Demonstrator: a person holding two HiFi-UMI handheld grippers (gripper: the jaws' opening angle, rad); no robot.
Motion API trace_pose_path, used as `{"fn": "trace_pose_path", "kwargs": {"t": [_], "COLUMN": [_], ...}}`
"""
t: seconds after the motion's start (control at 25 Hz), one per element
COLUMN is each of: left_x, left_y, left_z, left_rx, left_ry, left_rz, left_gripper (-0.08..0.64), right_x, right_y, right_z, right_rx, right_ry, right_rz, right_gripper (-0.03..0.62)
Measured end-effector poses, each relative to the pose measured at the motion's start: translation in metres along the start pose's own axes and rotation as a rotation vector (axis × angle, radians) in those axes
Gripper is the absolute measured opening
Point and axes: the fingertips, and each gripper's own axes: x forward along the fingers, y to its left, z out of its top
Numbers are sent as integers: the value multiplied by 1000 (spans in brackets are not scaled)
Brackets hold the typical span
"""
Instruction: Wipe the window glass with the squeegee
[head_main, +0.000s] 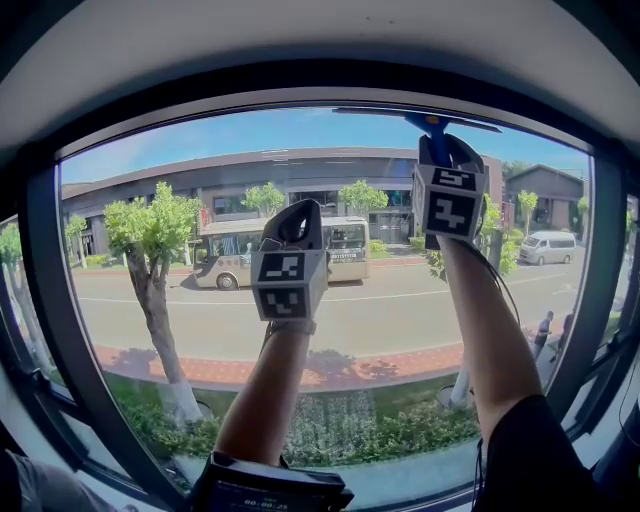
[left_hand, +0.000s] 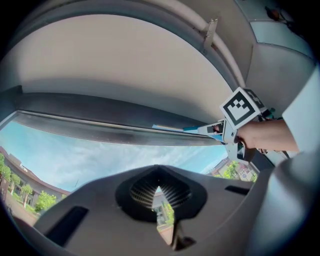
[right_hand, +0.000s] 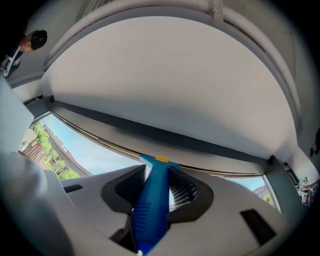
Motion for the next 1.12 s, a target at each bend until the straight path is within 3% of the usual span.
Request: {"fn": "trace_pose_path", "kwargs": {"t": [0.56,1.12], "left_x": [13,4], "left_y": [0,-19], "left_z": [4,-27], "left_rx": [14,-15], "left_ry": [-16,-9], "left_rz": [-9,-42], "left_gripper": [2,2], "right_x": [25,9], "right_y": [-7,1], "right_z": [-13,-24], "right_rx": [3,-13], "right_ry": [3,-15], "right_rz": [-11,23], "right_gripper": [143,143]}}
